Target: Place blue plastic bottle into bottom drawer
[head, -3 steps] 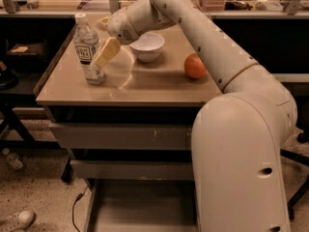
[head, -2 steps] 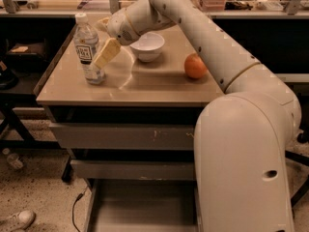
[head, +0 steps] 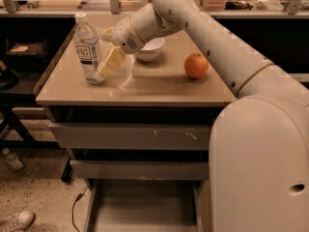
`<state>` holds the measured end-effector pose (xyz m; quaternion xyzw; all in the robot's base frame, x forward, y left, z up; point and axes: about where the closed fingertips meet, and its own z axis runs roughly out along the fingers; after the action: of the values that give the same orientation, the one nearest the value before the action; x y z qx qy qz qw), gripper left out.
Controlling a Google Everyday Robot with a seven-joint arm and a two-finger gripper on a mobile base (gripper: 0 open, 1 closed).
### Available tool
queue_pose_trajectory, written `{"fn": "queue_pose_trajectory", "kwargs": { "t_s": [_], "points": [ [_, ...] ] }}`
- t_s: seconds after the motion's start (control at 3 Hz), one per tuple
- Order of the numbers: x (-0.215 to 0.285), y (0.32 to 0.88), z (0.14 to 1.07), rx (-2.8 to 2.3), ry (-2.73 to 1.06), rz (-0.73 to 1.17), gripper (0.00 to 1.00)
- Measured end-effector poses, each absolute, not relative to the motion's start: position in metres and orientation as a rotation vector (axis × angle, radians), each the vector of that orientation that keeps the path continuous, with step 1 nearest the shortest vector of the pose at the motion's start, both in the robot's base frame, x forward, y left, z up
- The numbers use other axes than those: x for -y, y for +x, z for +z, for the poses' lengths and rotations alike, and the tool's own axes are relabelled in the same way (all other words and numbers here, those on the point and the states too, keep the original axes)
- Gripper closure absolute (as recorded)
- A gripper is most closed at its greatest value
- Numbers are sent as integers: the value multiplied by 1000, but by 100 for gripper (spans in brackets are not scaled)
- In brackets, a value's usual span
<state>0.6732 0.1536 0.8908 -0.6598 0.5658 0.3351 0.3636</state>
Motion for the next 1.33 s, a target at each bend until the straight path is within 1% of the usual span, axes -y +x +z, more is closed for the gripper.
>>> {"fn": "queue_pose_trajectory", "kwargs": {
  "t_s": [0.67,1.33],
  "points": [
    [-157,675,896,-1431,-1689,862,0],
    [-181,679,907,-1405,-1709,880,0]
  ]
}}
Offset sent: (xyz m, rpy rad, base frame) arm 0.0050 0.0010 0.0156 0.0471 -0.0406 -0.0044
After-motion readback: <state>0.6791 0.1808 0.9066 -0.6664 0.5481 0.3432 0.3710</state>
